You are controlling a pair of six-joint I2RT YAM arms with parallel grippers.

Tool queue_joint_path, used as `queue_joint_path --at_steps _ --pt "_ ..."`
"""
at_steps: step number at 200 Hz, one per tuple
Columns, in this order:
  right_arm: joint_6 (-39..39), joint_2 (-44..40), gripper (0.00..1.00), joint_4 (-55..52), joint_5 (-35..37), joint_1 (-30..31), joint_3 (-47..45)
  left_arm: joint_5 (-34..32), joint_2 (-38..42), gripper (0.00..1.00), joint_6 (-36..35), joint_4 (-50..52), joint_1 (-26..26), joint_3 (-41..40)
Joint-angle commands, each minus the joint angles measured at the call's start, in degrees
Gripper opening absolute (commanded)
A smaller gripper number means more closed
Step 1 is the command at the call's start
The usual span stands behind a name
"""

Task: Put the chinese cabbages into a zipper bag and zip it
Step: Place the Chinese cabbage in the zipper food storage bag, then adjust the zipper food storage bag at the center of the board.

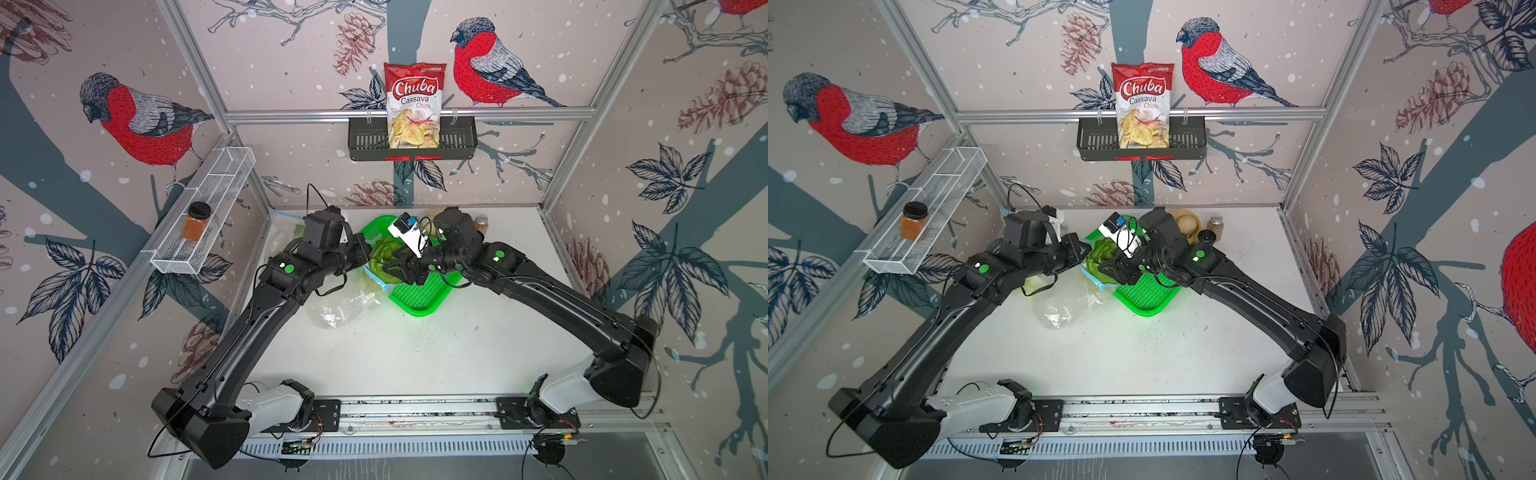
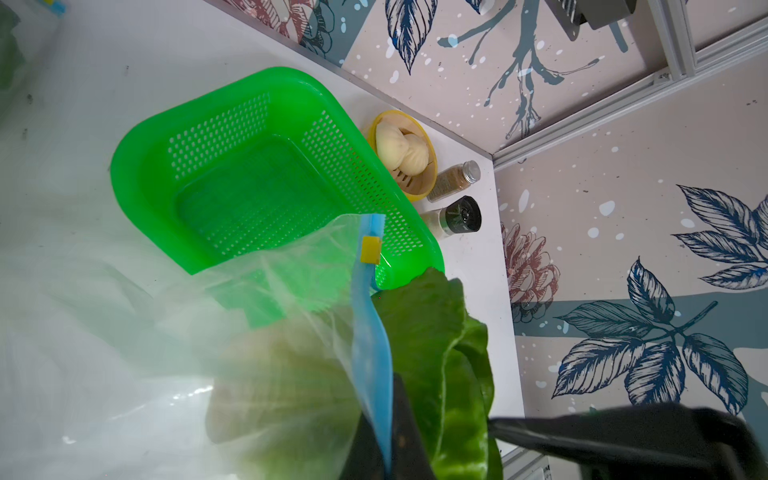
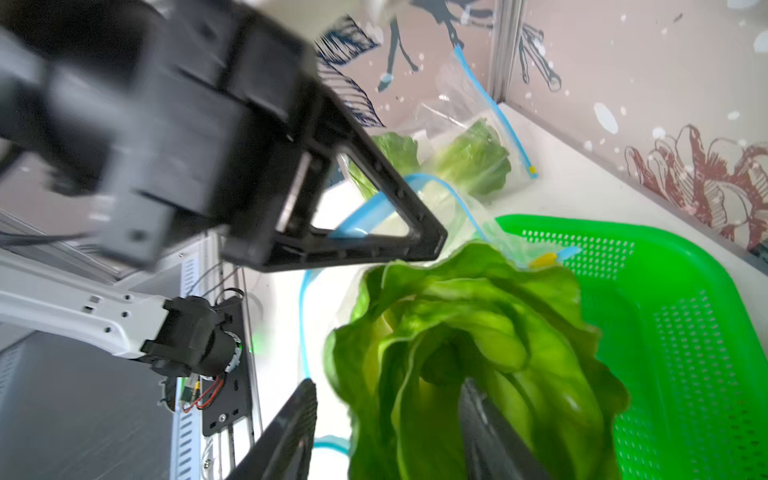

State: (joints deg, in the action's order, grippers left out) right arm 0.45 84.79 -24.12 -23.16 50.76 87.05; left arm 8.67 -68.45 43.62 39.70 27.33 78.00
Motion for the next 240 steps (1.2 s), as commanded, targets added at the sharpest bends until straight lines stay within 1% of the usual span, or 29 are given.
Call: queue_joint_path --at_steps 1,19,36,57,73,80,93,118,148,180,201,222,240 --pt "5.7 -2.1 0.65 3.5 -4.5 -3.0 1.3 1.4 0.8 0.00 -1.1 -3.5 -0.6 -0.7" --pt "12.4 -2.9 0.68 4.5 -5.2 -8.3 0.7 3.0 1.2 0.00 -1.5 -3.7 -1.3 -1.4" --pt "17.4 -1.2 0.65 1.6 -1.7 -12.4 0.2 3.4 1.6 0.00 -1.8 -3.7 -1.5 -1.8" --pt "19.3 1.2 0.62 -4.4 2.8 -14.0 0.2 2.4 2.3 0.00 -0.7 -4.0 -1.6 -2.4" --pt "20.1 3.6 0.60 -9.7 2.8 -14.1 1.2 2.3 3.1 0.00 0.3 -5.7 -1.6 -3.3" --pt "21.3 4.4 0.59 -11.2 2.1 -14.1 0.8 1.8 3.4 0.00 0.9 -6.0 -1.7 -3.8" --pt "23.7 5.3 0.57 -12.1 -1.6 -14.4 -1.0 1.3 4.1 0.00 1.8 -7.0 -1.6 -4.9" --pt "28.6 6.2 0.51 -7.7 -7.0 -14.1 -5.6 0.4 4.8 0.00 2.8 -8.6 -1.7 -6.1" --pt "32.4 7.8 0.51 -3.4 -12.5 -12.9 -7.2 0.3 4.6 0.00 3.4 -9.6 -1.7 -5.9" --pt "34.1 10.6 0.47 -0.7 -15.3 -11.4 -7.0 0.2 4.5 0.00 3.7 -10.0 -1.7 -5.9" --pt "36.2 11.4 0.45 2.9 -16.8 -11.0 -7.7 0.3 4.5 0.00 4.1 -10.0 -1.7 -5.9" --pt "37.5 12.5 0.41 4.9 -18.3 -10.3 -7.8 0.4 4.7 0.00 4.5 -10.3 -1.7 -6.2" --pt "38.2 12.4 0.40 6.0 -18.0 -9.9 -8.2 0.5 4.9 0.00 4.9 -10.8 -1.6 -6.6"
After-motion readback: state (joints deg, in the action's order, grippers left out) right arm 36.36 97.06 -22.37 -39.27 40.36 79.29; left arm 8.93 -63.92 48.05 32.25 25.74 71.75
